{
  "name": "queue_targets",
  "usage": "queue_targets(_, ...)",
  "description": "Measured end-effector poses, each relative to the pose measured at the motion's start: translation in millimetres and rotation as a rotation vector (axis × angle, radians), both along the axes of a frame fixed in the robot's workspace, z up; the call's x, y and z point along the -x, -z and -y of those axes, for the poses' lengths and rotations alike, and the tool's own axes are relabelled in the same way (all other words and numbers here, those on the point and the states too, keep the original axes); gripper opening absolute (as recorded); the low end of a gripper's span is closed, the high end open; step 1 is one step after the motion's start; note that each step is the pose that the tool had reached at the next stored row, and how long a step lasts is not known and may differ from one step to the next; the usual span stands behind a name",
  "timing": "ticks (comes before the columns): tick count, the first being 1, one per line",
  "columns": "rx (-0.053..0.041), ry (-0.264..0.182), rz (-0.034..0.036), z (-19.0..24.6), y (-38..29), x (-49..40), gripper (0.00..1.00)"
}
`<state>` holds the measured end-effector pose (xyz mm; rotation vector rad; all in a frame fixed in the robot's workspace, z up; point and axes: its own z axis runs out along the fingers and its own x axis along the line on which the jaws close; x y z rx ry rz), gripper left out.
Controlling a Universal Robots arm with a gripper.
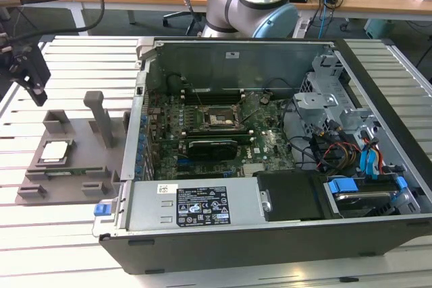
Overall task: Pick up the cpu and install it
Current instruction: 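Pick up the cpu and move it towards the insertion slot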
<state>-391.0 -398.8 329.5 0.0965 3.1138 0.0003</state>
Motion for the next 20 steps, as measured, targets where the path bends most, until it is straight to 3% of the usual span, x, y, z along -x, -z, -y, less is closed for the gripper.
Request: queue_targets(20, -0.0001, 0.0, 0.0001, 0.0, 9.3, 0.0, 0.78)
